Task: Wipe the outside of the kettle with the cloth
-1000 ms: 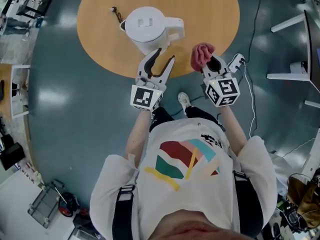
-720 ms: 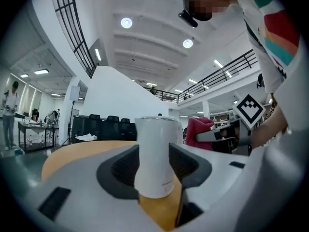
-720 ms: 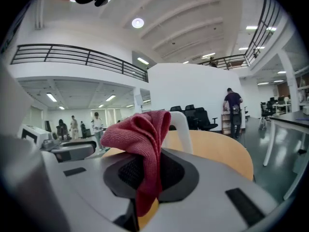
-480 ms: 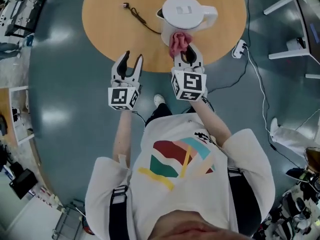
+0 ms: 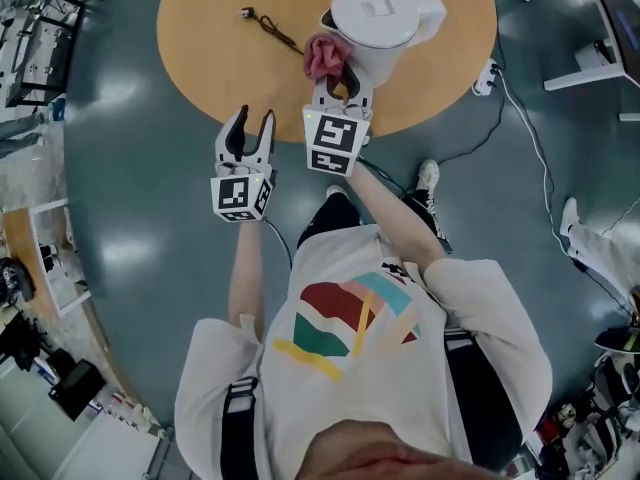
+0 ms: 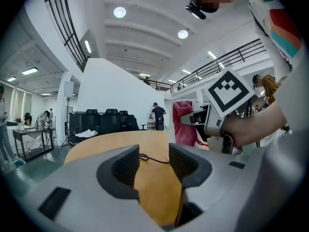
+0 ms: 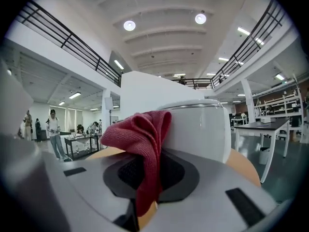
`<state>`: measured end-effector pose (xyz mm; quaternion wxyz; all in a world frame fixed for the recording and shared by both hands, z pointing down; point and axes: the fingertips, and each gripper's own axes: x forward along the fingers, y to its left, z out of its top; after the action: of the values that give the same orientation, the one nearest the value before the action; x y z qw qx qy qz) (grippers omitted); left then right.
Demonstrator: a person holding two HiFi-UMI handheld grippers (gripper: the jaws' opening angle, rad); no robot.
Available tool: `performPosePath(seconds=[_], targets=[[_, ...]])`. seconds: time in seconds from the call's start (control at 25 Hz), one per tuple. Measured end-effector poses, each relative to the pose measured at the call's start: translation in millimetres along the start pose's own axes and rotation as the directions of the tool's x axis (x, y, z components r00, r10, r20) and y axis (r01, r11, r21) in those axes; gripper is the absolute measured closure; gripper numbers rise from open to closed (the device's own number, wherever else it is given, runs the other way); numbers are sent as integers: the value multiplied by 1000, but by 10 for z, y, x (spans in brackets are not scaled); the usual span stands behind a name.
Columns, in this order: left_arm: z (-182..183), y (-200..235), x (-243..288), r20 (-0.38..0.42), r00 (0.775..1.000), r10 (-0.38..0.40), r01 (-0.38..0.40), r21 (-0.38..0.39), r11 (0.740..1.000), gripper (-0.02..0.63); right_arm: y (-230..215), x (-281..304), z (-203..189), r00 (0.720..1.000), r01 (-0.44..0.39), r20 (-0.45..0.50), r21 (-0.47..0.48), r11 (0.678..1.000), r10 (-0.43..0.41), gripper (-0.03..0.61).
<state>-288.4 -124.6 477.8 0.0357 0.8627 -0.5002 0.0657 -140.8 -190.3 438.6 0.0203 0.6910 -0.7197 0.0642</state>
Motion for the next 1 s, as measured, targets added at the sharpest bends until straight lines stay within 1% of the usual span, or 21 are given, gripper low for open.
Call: performPosePath(seconds=[0.2,0.4,0.48,0.56,0.68,0.8,0.88,1.0], targets=[[-49,-179,35,-20,1000,9,-9,-2,1000,380,-56,-97,16,999,-36,10,-47,998,37,531],[-14,-537,161,-40,999,19,-19,6,1000,380,-253,-338,180,988,-143,37,-110,984,148,531],[-7,-774,233,-52,998,17,-16,11,1000,380,-435,-441,215,981,-187,32,-121,975,192,531],[8,-1006,306,-59,998,16,-16,9,1000,379,-676,-516,222,976,-213,17,-103,972,216,531],[68,-1302,425,-59,998,28,-27,7,1000,380,-1124,-506,215,979,-206,-10,-85,975,206,532],[83,-1544,520,-57,998,41,-42,-4,999,380,-1515,-344,183,979,-203,-44,-104,974,199,532],[56,-1657,557,-62,997,56,-57,-14,998,380,-1686,-216,192,977,-214,-54,-121,969,209,532],[3,-1759,564,-71,994,81,-84,-27,996,380,-1826,-100,246,972,-235,-45,-137,962,231,532]])
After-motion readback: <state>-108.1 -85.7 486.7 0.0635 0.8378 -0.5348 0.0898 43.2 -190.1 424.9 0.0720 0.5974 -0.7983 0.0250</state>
